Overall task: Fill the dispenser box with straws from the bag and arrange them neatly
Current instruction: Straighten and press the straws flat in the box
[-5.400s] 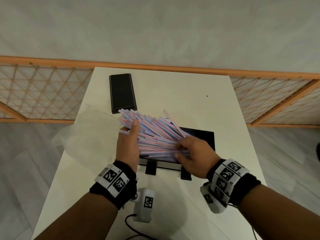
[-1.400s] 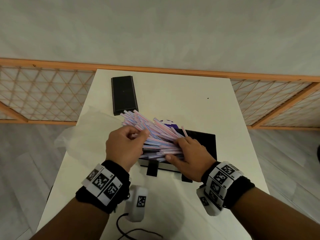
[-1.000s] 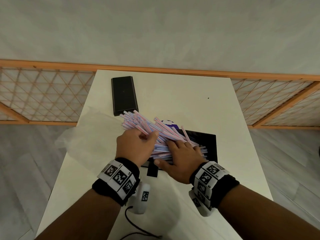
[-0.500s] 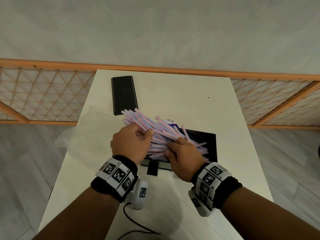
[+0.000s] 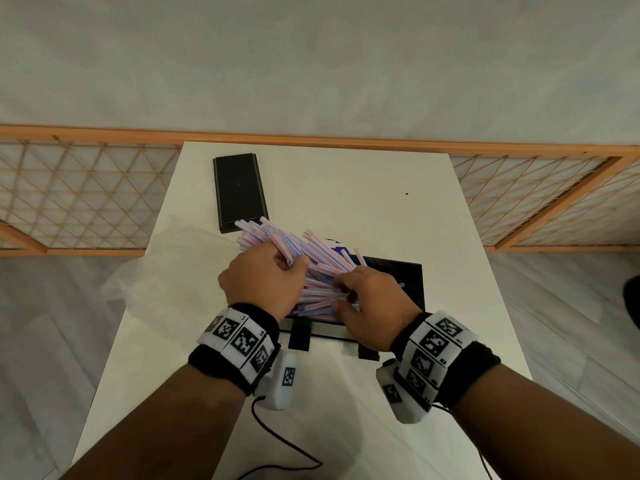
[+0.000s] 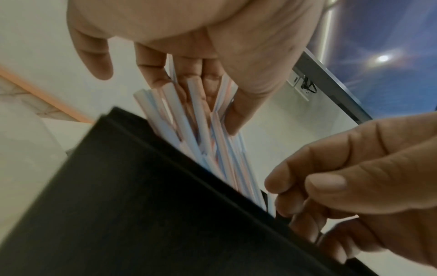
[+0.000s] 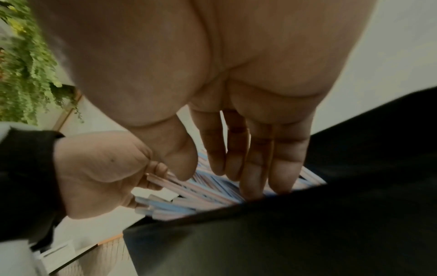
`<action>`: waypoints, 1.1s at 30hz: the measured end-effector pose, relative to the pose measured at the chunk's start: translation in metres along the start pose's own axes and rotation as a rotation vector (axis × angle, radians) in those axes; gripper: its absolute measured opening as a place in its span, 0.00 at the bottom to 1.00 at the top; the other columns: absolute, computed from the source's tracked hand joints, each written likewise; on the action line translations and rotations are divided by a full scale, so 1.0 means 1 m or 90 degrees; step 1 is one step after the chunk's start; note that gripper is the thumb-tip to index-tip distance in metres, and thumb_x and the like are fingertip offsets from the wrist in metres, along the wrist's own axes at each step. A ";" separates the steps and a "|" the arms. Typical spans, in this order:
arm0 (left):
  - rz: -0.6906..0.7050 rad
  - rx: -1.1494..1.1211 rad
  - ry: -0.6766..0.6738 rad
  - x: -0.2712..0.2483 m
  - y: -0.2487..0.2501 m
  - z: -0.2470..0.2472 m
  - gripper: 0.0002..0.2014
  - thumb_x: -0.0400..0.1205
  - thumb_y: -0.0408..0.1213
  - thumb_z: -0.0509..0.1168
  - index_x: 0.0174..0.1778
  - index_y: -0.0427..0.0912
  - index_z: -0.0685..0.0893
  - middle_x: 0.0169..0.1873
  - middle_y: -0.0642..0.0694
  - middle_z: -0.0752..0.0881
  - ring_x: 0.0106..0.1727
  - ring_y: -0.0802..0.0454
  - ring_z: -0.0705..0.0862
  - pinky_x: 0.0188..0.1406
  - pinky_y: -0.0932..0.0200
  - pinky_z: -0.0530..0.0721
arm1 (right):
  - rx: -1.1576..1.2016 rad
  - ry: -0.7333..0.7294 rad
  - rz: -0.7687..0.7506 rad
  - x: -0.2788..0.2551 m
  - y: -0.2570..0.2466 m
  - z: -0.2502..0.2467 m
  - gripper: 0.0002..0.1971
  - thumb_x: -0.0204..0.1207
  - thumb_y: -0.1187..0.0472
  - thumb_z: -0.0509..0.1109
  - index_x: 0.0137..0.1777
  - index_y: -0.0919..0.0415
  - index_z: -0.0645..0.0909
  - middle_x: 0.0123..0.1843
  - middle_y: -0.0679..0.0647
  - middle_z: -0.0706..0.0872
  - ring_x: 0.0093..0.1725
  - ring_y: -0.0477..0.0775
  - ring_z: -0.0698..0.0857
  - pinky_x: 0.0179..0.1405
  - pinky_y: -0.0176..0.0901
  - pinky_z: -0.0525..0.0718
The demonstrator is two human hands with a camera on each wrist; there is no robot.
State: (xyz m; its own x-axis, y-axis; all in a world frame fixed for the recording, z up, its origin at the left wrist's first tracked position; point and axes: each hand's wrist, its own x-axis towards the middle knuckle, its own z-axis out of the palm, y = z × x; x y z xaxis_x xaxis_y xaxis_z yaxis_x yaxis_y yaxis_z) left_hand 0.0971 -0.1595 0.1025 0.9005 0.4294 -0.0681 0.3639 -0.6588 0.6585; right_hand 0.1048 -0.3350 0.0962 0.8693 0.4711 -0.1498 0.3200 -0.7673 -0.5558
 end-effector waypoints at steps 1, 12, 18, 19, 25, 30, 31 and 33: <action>-0.003 -0.007 -0.001 0.000 0.001 0.000 0.19 0.78 0.54 0.73 0.25 0.49 0.77 0.25 0.56 0.82 0.37 0.46 0.84 0.53 0.43 0.85 | 0.000 0.006 -0.004 -0.001 -0.002 -0.003 0.11 0.76 0.59 0.72 0.56 0.62 0.85 0.50 0.56 0.84 0.48 0.57 0.83 0.52 0.49 0.81; 0.165 0.078 0.099 -0.009 0.011 -0.032 0.25 0.80 0.55 0.72 0.22 0.56 0.68 0.20 0.59 0.74 0.32 0.44 0.82 0.45 0.46 0.76 | 0.062 0.066 0.000 0.003 -0.005 -0.012 0.16 0.75 0.56 0.77 0.60 0.58 0.83 0.49 0.51 0.85 0.45 0.51 0.85 0.50 0.40 0.80; 0.369 0.019 0.130 -0.012 0.016 -0.038 0.18 0.77 0.49 0.72 0.22 0.49 0.81 0.16 0.55 0.79 0.18 0.52 0.78 0.27 0.60 0.76 | 0.075 0.075 -0.033 0.008 -0.014 -0.010 0.18 0.74 0.54 0.77 0.63 0.57 0.82 0.48 0.49 0.85 0.43 0.48 0.84 0.48 0.40 0.81; 0.395 0.012 0.129 -0.015 0.020 -0.040 0.18 0.78 0.48 0.72 0.22 0.50 0.80 0.15 0.57 0.75 0.18 0.55 0.74 0.27 0.64 0.71 | 0.092 0.077 -0.042 0.008 -0.017 -0.010 0.19 0.74 0.51 0.76 0.64 0.55 0.82 0.49 0.48 0.84 0.43 0.47 0.83 0.46 0.39 0.81; 0.472 -0.041 0.147 -0.026 0.047 -0.052 0.15 0.77 0.42 0.76 0.26 0.44 0.85 0.19 0.54 0.81 0.20 0.56 0.77 0.31 0.63 0.74 | 0.178 0.128 -0.081 0.016 -0.031 -0.017 0.09 0.76 0.55 0.73 0.54 0.54 0.85 0.48 0.56 0.84 0.45 0.52 0.83 0.47 0.47 0.84; 0.413 -0.175 0.106 -0.028 0.062 -0.063 0.08 0.75 0.47 0.77 0.35 0.51 0.86 0.27 0.62 0.83 0.31 0.56 0.82 0.30 0.78 0.74 | 0.235 0.122 -0.141 0.017 -0.038 -0.030 0.10 0.76 0.43 0.56 0.45 0.38 0.79 0.36 0.36 0.83 0.39 0.36 0.84 0.40 0.30 0.79; 0.394 -0.221 0.090 -0.027 0.062 -0.065 0.09 0.75 0.50 0.76 0.38 0.50 0.87 0.29 0.60 0.85 0.32 0.54 0.83 0.31 0.75 0.76 | 0.238 0.131 -0.156 0.017 -0.039 -0.033 0.10 0.78 0.43 0.55 0.40 0.37 0.77 0.31 0.39 0.81 0.34 0.39 0.82 0.36 0.34 0.78; 0.376 -0.339 0.063 -0.024 0.061 -0.067 0.16 0.78 0.53 0.71 0.45 0.43 0.88 0.34 0.50 0.87 0.34 0.49 0.84 0.36 0.62 0.82 | 0.242 0.170 -0.165 0.015 -0.038 -0.037 0.18 0.81 0.41 0.54 0.35 0.46 0.78 0.28 0.52 0.81 0.30 0.53 0.81 0.31 0.48 0.79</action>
State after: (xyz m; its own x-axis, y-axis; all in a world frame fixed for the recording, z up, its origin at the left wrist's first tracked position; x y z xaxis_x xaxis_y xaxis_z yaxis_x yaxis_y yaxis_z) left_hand 0.0811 -0.1684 0.1943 0.8746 0.1715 0.4535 -0.3511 -0.4211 0.8363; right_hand 0.1194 -0.3152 0.1457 0.8612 0.4590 0.2182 0.4212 -0.4043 -0.8119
